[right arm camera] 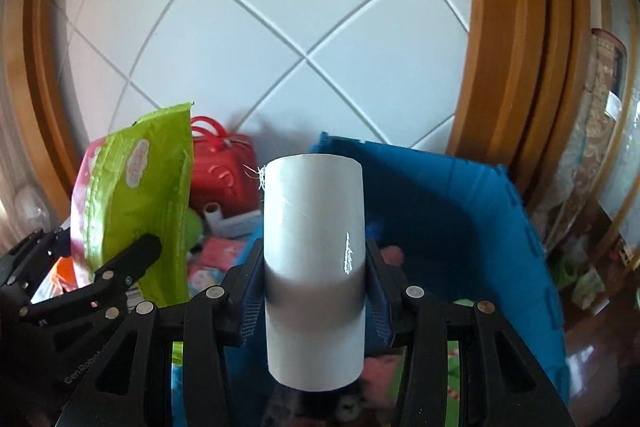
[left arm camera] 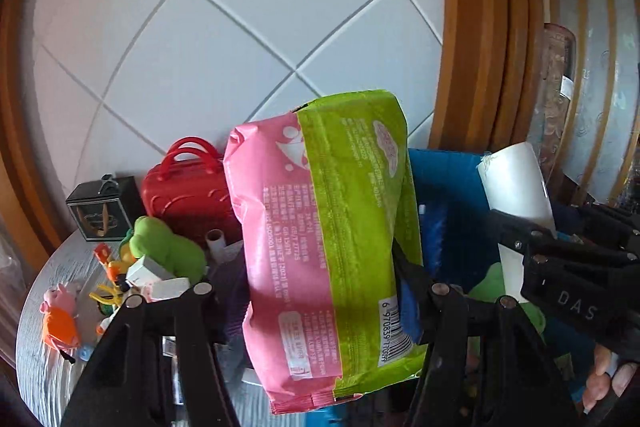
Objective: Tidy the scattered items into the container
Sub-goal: 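Carry both items into the blue crate and open both tools to drop them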
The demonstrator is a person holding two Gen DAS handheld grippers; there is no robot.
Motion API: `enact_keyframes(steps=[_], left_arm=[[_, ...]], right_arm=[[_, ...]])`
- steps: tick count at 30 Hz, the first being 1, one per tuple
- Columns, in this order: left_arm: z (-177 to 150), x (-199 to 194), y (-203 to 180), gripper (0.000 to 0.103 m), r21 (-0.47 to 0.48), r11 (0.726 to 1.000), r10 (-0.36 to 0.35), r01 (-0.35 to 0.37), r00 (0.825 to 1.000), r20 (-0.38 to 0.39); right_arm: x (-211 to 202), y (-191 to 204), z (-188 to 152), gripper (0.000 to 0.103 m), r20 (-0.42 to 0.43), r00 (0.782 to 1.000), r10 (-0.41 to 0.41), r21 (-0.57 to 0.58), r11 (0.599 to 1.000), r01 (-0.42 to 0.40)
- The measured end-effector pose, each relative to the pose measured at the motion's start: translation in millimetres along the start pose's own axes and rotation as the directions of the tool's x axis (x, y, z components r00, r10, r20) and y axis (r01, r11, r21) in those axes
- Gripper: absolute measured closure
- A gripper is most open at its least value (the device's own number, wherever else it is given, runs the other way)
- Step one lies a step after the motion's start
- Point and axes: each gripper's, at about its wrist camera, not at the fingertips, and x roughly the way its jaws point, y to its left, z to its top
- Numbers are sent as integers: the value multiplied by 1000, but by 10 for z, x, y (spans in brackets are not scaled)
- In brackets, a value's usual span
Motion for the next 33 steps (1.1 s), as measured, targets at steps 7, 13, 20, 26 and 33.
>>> enact_keyframes(steps=[7,13,20,26,33], left_arm=[[-256,482,-1050,44,49,997,-44,54,982,-181],[-580,846,-1553,44,75,996,-19,47,939,-344],[-622,1238,-1780,43,141,989,33,37,885,-465],[-596,1573,-1811,41,151,988,58,29,838,-543],[-601,1514,-1803,30,150,989,74,4,855,-513]], right_arm=[[337,-1030,-285,58,-146,988,-41,46,998,48],[512,-1547,-646,58,-272,962,-3,55,998,18],[814,-1838,-826,58,-356,934,34,68,998,-10],[1246,-1914,-871,58,-437,900,10,70,997,22],[1389,-1859,-909,56,-482,876,-23,18,999,37]])
